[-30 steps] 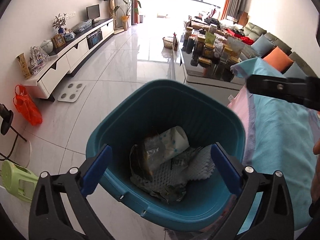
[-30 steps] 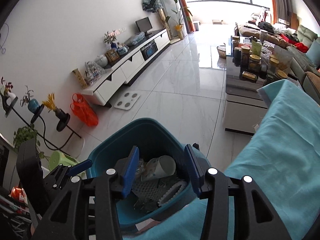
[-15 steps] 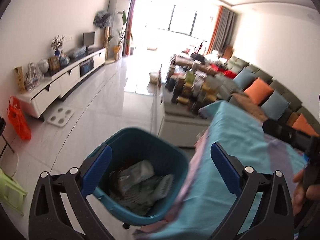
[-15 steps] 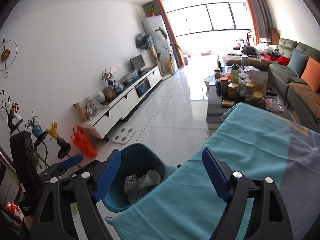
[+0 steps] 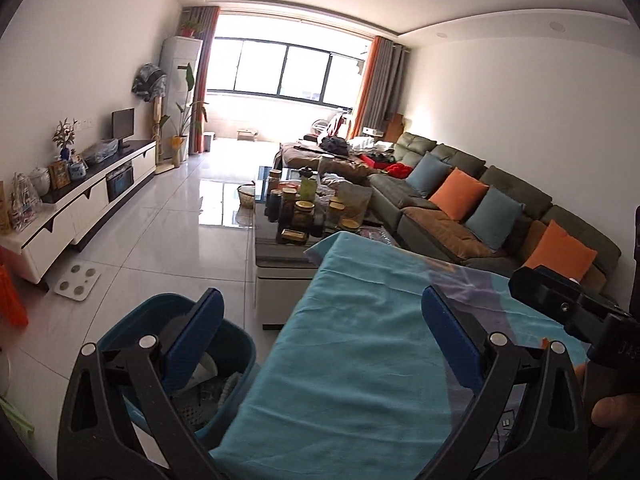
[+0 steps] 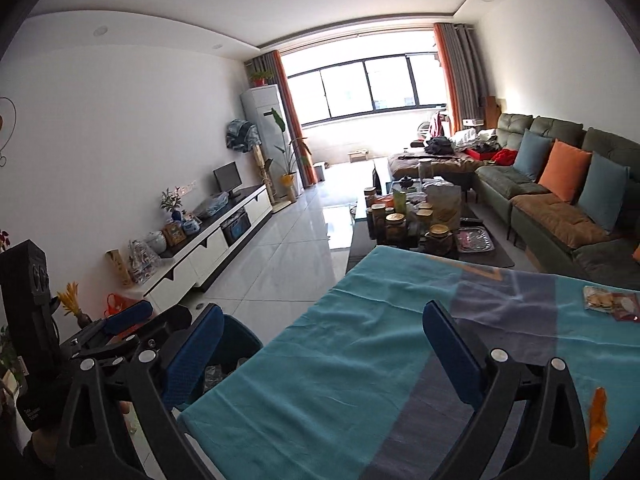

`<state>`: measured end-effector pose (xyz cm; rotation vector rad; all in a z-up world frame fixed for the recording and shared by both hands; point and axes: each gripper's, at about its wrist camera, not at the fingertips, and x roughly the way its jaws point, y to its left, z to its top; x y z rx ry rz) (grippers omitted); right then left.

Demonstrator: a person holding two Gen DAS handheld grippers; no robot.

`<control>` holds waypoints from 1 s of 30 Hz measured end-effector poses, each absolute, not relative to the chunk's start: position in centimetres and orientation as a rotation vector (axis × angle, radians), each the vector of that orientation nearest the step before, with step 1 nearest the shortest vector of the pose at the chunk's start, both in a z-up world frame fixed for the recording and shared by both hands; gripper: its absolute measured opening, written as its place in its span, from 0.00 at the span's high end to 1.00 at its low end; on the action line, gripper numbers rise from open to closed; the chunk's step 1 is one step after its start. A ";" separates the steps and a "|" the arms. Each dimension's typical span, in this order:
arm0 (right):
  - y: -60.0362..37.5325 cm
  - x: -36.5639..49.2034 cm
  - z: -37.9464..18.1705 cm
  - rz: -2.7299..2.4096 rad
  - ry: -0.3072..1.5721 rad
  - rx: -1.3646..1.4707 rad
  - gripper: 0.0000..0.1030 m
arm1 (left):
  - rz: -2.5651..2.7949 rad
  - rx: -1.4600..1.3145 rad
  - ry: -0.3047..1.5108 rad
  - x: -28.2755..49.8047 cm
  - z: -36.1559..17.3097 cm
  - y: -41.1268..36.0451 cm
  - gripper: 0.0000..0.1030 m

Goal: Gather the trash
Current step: 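Move both tools back over the table toward the orange peels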

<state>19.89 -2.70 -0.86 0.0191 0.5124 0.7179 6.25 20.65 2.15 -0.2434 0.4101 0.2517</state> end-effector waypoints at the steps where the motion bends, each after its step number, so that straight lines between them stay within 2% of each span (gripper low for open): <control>1: -3.6 19.7 -0.9 0.700 0.507 0.028 0.07 | 0.234 -0.230 0.406 6.5 2.2 19.6 0.05; 12: -12.3 17.7 -1.1 0.512 0.443 0.054 0.07 | 0.060 -0.171 0.411 7.8 1.5 10.3 0.05; 30: -21.2 13.4 -3.0 0.225 0.376 0.036 0.07 | -0.169 -0.082 0.430 8.3 -0.6 1.3 0.05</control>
